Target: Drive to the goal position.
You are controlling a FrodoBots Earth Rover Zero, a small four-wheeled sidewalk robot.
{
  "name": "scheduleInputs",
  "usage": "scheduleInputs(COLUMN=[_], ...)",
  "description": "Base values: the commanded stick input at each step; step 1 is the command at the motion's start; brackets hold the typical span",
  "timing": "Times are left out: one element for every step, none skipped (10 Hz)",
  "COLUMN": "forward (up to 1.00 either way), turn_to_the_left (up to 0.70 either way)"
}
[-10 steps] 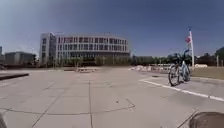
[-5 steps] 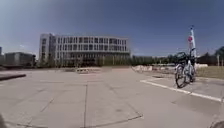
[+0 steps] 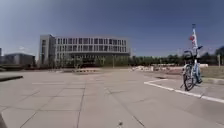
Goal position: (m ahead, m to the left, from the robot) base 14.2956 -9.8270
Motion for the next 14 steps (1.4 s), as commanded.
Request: scheduleInputs(forward=[0.7, 0.7, 0.7, 0.7, 0.7, 0.7, 0.7, 0.7, 0.7, 0.7, 0.7, 0.7, 0.7, 0.7], turn_to_the_left=[0.0, 0.0, 0.0, 0.0, 0.0, 0.0, 0.0, 0.0, 0.0, 0.0, 0.0, 0.0, 0.0, 0.0])
